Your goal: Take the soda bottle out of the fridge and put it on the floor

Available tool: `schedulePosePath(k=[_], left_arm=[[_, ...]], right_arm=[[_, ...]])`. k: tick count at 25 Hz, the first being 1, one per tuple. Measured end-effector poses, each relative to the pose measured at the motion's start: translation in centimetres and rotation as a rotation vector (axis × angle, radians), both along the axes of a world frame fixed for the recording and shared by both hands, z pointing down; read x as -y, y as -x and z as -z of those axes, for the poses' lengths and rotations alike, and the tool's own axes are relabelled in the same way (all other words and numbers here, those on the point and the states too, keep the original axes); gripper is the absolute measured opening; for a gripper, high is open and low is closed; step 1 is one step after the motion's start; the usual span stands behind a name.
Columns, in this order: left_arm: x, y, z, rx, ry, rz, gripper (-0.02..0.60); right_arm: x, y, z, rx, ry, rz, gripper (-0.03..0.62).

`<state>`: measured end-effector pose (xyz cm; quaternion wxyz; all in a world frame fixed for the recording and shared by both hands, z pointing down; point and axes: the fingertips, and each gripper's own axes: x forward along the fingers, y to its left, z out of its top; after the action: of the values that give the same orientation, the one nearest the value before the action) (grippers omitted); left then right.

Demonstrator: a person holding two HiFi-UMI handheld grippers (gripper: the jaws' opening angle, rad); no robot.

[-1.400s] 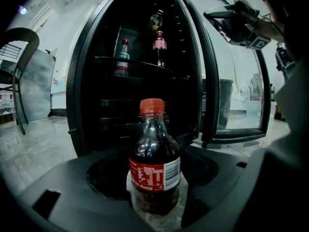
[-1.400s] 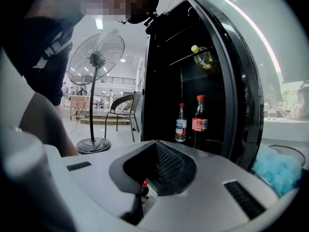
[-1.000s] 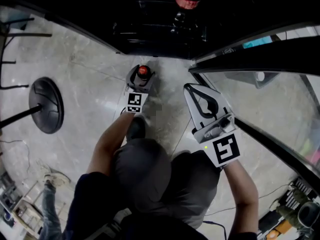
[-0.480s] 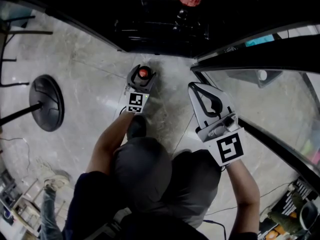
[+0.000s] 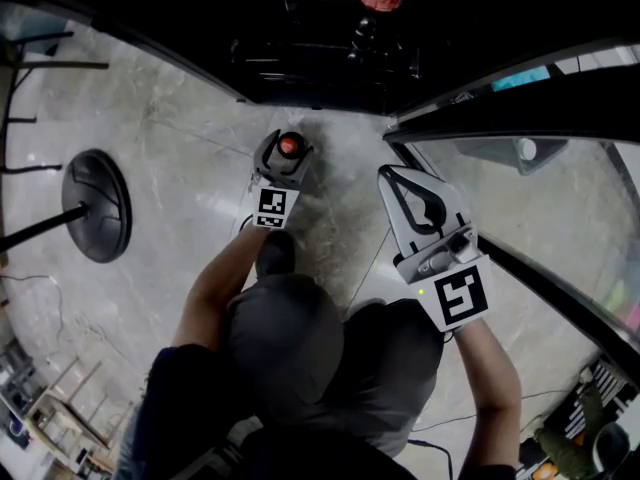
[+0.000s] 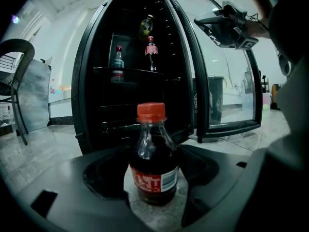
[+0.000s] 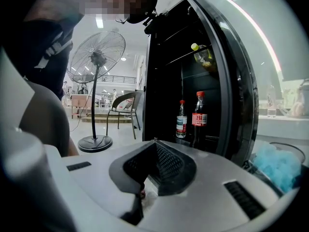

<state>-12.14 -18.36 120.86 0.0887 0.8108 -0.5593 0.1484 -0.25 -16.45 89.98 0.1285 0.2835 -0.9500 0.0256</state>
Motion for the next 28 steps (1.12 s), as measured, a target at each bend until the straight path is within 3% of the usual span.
schedulePosePath(k=[14,20,28], left_arm=[[-3.0,1.3,4.1,-0.008,-0.040,-0.061,0.305],[-3.9,2.5,9.8,-0.031,-0.105,-0.070,0.201],[-3.5,3.7,15.3,0.003,-0.162,-0.026,0.031]], right_arm=[[-0.2,-0.4,0.2,0.017,0.004,0.011,0.018],[-0.4,-0.2,1.5,0.026,-0.006,0.023,0.018],[-0.4,0.2,3.6,0.043,-0.045,0.022,0.018]])
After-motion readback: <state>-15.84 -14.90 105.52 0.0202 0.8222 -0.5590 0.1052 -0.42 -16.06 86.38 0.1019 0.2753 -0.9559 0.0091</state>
